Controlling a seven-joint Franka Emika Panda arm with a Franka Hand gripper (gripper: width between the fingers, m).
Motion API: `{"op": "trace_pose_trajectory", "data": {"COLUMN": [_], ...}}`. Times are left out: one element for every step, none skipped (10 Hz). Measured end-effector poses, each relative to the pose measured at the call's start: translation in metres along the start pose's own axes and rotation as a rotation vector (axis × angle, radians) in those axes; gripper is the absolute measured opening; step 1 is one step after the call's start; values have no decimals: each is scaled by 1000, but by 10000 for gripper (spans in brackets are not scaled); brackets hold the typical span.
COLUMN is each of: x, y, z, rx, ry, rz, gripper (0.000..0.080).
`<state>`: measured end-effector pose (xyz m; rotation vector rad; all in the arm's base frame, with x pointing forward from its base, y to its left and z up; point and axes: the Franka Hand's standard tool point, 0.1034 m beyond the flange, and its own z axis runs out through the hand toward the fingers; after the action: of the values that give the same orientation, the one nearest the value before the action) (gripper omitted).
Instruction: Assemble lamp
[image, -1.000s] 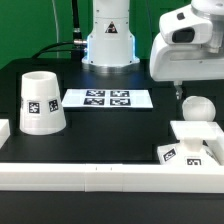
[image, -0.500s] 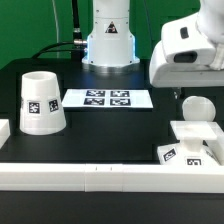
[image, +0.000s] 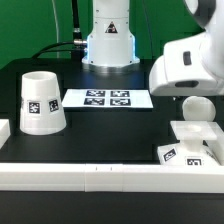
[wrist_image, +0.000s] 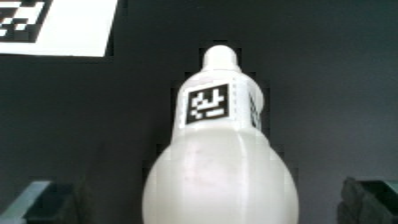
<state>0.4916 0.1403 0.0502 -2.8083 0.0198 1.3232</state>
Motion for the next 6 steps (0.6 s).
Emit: {"op": "trace_pose_trajectory", "data": {"x": [-2,5,8,8,9,10], "y": [0,0,-1,0,-1,-2], "z": [7,11,15,21,24,25], "rx": [-9,-10,-9,-11,-11,-13], "ry": [-66,-62,-49,-52,-51,-50], "rz": [-3,-6,-9,-8,-7,-9], "gripper": [698,698,698,698,698,698]}}
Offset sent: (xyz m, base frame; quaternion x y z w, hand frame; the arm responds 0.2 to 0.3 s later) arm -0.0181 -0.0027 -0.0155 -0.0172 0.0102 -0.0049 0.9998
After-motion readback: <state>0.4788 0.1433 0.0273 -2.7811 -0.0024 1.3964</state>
